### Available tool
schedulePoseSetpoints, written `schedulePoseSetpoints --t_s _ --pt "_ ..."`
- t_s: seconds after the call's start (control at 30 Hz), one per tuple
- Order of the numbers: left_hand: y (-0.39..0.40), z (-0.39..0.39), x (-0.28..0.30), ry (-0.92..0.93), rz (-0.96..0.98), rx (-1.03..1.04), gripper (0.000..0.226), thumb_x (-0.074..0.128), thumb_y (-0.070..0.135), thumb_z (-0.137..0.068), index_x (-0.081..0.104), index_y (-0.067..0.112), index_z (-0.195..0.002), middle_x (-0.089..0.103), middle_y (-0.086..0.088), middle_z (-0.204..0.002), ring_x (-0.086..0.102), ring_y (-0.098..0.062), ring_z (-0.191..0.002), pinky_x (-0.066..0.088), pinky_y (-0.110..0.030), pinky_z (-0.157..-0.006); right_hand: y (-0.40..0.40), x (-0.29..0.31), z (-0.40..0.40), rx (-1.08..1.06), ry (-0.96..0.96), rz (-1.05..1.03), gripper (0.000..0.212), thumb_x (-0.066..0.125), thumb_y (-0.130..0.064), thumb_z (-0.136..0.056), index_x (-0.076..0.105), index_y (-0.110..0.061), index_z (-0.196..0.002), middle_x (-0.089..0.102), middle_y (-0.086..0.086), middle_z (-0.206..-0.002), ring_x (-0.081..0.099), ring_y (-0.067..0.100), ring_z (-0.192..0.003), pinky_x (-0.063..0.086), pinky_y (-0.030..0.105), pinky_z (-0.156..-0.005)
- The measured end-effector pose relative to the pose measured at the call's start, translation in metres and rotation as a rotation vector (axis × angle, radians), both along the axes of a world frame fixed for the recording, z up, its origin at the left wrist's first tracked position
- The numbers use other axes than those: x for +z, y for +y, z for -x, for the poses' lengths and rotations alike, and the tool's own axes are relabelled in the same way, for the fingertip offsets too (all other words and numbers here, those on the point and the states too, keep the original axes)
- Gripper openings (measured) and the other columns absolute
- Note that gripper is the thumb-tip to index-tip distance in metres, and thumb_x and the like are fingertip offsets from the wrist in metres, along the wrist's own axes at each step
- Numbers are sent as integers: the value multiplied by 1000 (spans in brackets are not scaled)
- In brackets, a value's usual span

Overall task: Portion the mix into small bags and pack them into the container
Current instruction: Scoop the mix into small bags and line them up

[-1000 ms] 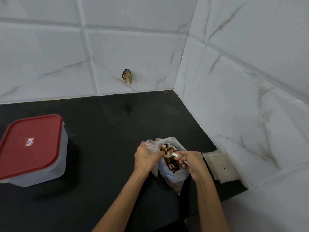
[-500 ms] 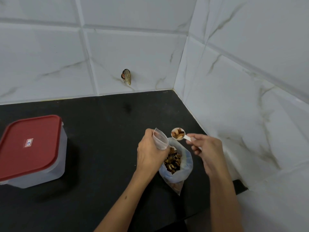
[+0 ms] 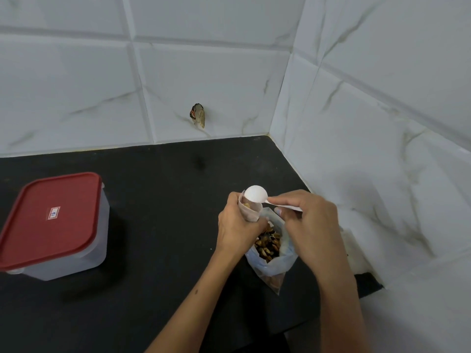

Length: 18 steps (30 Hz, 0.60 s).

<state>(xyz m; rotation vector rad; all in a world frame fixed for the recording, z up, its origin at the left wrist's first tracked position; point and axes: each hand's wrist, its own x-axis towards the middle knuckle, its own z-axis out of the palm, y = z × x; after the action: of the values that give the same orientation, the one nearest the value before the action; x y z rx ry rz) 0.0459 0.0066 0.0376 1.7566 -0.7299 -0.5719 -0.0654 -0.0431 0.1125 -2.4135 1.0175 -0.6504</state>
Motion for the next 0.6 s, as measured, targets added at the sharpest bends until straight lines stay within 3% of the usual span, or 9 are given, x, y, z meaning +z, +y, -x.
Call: schedulePoseSetpoints --t_s 0.13,0.27,0.37,0.43,0.53,0.6 --pt "1 -1 0 9 12 -3 45 77 22 -74 49 21 -109 56 11 -93 57 -2 -79 40 -9 -55 4 0 2 -16 -18 -66 24 60 -12 -90 70 -19 -111 69 -1 -111 61 8 -99 39 6 -80" --pt "0 -1 0 -18 7 -17 40 75 22 -74 49 20 -105 57 7 -92 57 -6 -79 40 -12 -56 4 0 5 -66 -133 -153 23 61 -12 -89 71 -22 -107 70 -9 -100 60 0 -88 43 5 -75" --pt "4 -6 -1 -37 -9 -2 41 76 23 -74 50 20 -105 55 9 -89 56 -5 -78 38 -11 -55 -4 0 9 -205 -297 -332 23 60 -11 -89 71 -23 -104 69 -8 -93 61 5 -79 50 21 -78" --pt "6 -12 -3 -23 -37 23 41 77 25 -74 50 19 -105 55 9 -90 55 -4 -78 38 -13 -56 -14 -12 12 -261 -195 -365 23 60 -9 -89 70 -20 -106 69 -3 -98 59 5 -81 48 19 -74" --pt "8 -19 -10 8 -144 38 42 76 24 -75 49 18 -106 53 7 -92 55 -8 -85 38 -16 -56 -23 -42 9 -310 115 -309 24 59 -9 -89 68 -17 -110 66 0 -111 54 1 -82 40 10 -62" --pt "8 -22 -15 52 -212 30 47 78 22 -74 48 17 -110 52 6 -97 54 -12 -91 39 -18 -59 -25 -59 1 -353 241 -314 26 60 -10 -89 66 -16 -113 65 2 -115 59 7 -92 48 16 -72"
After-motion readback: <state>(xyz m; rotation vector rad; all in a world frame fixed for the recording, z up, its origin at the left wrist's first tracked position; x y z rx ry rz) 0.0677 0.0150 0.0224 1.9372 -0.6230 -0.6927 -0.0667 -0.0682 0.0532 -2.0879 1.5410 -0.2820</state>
